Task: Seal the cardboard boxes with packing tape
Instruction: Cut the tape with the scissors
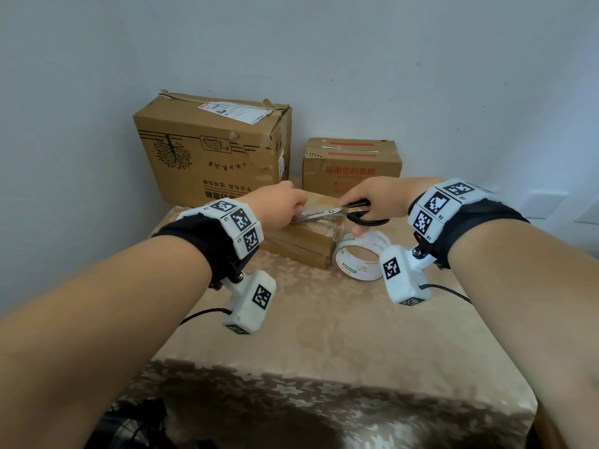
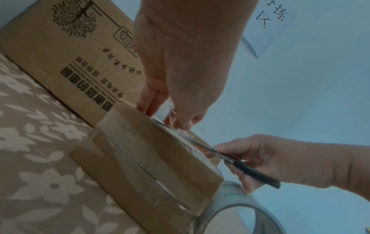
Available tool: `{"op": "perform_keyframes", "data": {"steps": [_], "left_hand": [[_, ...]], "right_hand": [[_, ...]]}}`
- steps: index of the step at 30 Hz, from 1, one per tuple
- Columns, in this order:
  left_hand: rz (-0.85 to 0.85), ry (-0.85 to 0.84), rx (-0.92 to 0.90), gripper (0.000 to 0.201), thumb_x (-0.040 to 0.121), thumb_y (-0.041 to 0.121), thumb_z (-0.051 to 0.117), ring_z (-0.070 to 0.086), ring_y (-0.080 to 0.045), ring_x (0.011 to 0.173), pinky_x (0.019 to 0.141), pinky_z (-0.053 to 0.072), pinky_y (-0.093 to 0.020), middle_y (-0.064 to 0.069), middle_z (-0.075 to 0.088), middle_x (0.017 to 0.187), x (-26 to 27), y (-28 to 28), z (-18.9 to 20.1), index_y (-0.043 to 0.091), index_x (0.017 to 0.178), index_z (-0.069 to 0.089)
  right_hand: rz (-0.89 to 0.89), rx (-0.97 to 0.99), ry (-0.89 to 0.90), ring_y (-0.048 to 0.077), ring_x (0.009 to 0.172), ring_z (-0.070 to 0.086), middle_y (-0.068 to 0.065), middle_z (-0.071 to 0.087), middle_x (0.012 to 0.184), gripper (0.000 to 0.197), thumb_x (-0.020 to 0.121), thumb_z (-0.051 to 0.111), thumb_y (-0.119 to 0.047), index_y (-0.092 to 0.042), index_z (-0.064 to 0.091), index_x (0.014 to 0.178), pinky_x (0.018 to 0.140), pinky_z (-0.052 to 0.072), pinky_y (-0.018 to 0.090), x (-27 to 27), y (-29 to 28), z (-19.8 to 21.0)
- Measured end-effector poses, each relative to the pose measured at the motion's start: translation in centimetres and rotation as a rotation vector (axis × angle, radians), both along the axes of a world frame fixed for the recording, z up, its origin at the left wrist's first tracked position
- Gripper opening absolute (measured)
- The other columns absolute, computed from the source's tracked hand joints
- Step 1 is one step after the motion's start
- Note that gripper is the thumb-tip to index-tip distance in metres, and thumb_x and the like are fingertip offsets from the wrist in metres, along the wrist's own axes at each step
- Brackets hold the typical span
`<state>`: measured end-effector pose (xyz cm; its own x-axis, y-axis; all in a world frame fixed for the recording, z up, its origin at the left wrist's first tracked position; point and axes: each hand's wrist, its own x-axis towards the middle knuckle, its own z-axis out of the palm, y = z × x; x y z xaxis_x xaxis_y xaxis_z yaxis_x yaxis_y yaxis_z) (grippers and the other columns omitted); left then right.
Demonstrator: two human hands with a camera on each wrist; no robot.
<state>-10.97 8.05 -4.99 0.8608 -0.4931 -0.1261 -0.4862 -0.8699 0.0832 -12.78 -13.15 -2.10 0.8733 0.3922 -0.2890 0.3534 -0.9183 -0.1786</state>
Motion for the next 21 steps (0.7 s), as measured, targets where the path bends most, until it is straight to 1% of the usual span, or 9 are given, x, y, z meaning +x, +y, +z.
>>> {"op": "perform_keyframes", "data": {"steps": [3,6,8,11,13,15,18,19,21], "left_hand": [[0.001,0.005,0.015,0.015,0.099,0.011,0.037,0.056,-0.03,0.09,0.078,0.046,-0.037,-0.006,0.044,0.105,-0.1,0.0,-0.2,0.018,0.091,0.047],[0.011,-0.015,0.041,0.014,0.099,0.011,0.037,0.056,-0.03,0.091,0.076,0.045,-0.035,-0.006,0.043,0.108,0.0,-0.2,-0.3,0.017,0.095,0.048],[0.013,-0.03,0.061,0.013,0.1,0.011,0.037,0.055,-0.029,0.088,0.072,0.042,-0.033,-0.006,0.042,0.106,0.0,-0.5,-0.3,0.017,0.095,0.047],[0.012,-0.044,0.073,0.011,0.101,0.013,0.037,0.053,-0.027,0.085,0.07,0.039,-0.033,-0.005,0.039,0.102,0.0,-0.7,-0.3,0.017,0.094,0.045],[0.016,-0.049,0.068,0.013,0.1,0.011,0.038,0.053,-0.026,0.084,0.068,0.038,-0.032,-0.004,0.04,0.1,0.1,-0.7,-0.5,0.018,0.092,0.045],[0.02,-0.05,0.039,0.015,0.099,0.009,0.038,0.053,-0.026,0.082,0.066,0.037,-0.031,-0.004,0.041,0.097,0.2,-0.4,-0.5,0.018,0.089,0.044],[-0.002,-0.045,-0.075,0.016,0.102,0.02,0.035,0.052,-0.028,0.082,0.068,0.037,-0.033,-0.005,0.044,0.095,-0.1,0.1,0.1,0.015,0.092,0.046],[-0.019,-0.051,-0.117,0.019,0.103,0.024,0.035,0.051,-0.027,0.082,0.068,0.037,-0.033,-0.005,0.045,0.093,-0.3,0.4,0.4,0.013,0.093,0.048],[-0.054,-0.089,-0.139,0.022,0.102,0.027,0.038,0.05,-0.024,0.079,0.067,0.037,-0.033,-0.003,0.047,0.09,-0.5,0.5,1.1,0.013,0.089,0.05]], "right_hand": [[0.006,0.023,-0.008,0.017,0.105,0.057,-0.004,0.063,0.121,0.057,0.078,0.077,-0.034,-0.027,0.058,0.131,0.087,0.042,0.025,-0.1,-0.2,-0.3],[0.009,0.047,-0.023,0.018,0.102,0.058,-0.003,0.066,0.118,0.054,0.078,0.077,-0.032,-0.026,0.06,0.129,0.079,0.039,0.022,-0.1,-0.2,-0.6],[0.018,0.06,-0.034,0.017,0.095,0.059,-0.004,0.068,0.109,0.051,0.078,0.078,-0.03,-0.024,0.063,0.126,0.072,0.039,0.018,0.0,-0.3,-0.8],[0.016,0.073,-0.052,0.01,0.082,0.055,-0.013,0.064,0.089,0.046,0.078,0.078,-0.028,-0.024,0.066,0.122,0.061,0.033,0.007,0.1,-0.5,-0.9],[0.015,0.083,-0.045,0.009,0.081,0.054,-0.015,0.063,0.087,0.044,0.079,0.077,-0.028,-0.024,0.066,0.121,0.061,0.033,0.007,0.2,-0.5,-1.0],[0.019,0.094,-0.029,0.01,0.085,0.055,-0.012,0.064,0.094,0.045,0.079,0.077,-0.029,-0.025,0.065,0.123,0.064,0.035,0.007,0.1,-0.6,-1.0],[-0.007,0.129,-0.013,0.01,0.087,0.054,-0.01,0.064,0.097,0.046,0.079,0.076,-0.035,-0.029,0.063,0.123,0.068,0.038,0.014,-0.1,-0.8,-0.8],[-0.015,0.14,-0.01,0.009,0.087,0.054,-0.013,0.064,0.096,0.047,0.078,0.076,-0.036,-0.031,0.063,0.123,0.07,0.039,0.017,-0.1,-0.9,-0.7],[-0.018,0.156,-0.01,0.008,0.089,0.055,-0.018,0.063,0.094,0.044,0.077,0.077,-0.037,-0.033,0.064,0.119,0.072,0.039,0.018,-0.1,-1.1,-0.5]]}}
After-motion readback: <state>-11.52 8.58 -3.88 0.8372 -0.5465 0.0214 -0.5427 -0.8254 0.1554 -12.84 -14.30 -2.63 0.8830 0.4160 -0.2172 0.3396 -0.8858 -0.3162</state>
